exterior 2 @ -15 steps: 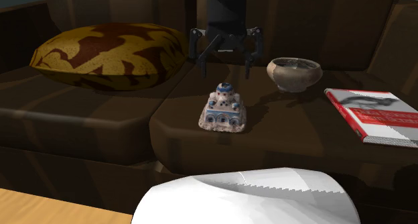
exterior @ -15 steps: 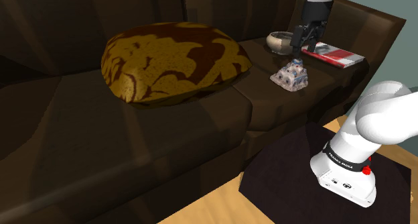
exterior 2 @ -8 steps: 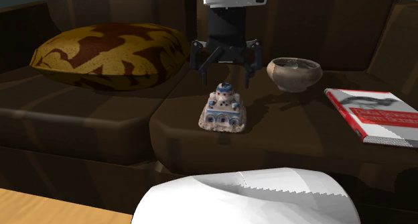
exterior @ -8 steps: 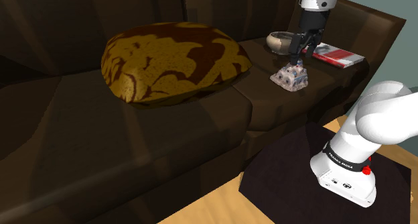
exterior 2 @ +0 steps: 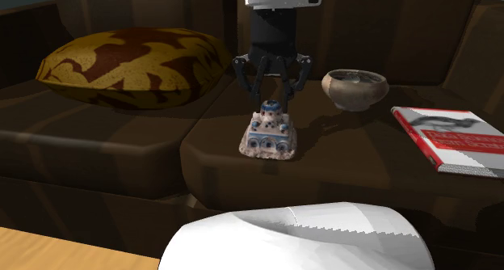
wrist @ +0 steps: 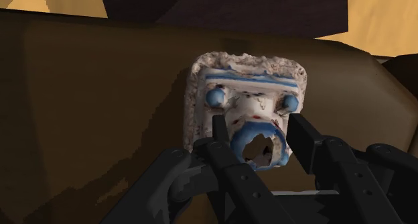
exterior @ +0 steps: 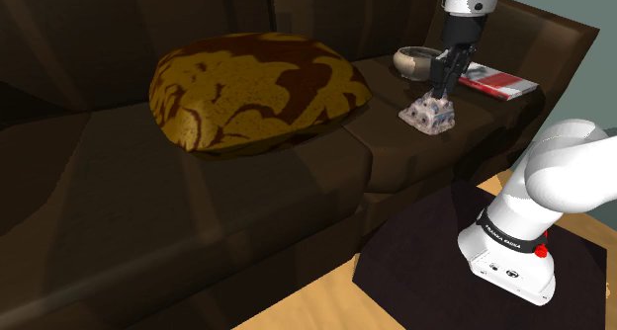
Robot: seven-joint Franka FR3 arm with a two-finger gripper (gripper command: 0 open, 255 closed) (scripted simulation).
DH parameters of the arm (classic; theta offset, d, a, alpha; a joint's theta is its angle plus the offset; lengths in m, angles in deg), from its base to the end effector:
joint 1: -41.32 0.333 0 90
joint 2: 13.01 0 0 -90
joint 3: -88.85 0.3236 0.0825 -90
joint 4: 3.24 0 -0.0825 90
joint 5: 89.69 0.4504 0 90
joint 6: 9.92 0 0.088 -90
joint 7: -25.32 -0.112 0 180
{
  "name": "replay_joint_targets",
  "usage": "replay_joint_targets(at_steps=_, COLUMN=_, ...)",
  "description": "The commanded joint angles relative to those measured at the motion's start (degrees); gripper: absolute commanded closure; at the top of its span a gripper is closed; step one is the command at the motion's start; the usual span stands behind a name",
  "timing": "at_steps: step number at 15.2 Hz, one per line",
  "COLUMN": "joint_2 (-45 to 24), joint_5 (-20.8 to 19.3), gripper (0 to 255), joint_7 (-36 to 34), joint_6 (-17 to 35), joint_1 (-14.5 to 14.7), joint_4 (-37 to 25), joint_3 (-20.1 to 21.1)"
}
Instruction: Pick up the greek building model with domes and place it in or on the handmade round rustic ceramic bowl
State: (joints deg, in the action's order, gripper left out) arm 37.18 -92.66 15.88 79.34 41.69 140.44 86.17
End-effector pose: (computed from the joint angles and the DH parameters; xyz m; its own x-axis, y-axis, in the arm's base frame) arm 0.3380 -0.0213 0.5399 0.9802 -0.1851 -0.0707 -0.1836 -0.9826 0.0278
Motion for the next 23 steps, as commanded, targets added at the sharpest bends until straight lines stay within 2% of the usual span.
replay_joint_targets(at_steps=1, joint_2=-0.02, joint_5=-0.01, gripper=255, joint_7=0.00, joint_6=0.00, joint_1=0.00, joint_4=0.04, joint_3=0.00)
replay_joint_targets(at_steps=6, joint_2=-0.03, joint_5=-0.01, gripper=255, joint_7=0.01, joint_6=0.02, joint_1=-0.01, joint_4=0.05, joint_3=-0.01)
replay_joint_targets(at_steps=23, joint_2=-4.15, joint_5=0.33, gripper=255, joint_7=0.30, joint_6=-11.55, joint_1=0.15, joint_4=-15.64, joint_3=0.35)
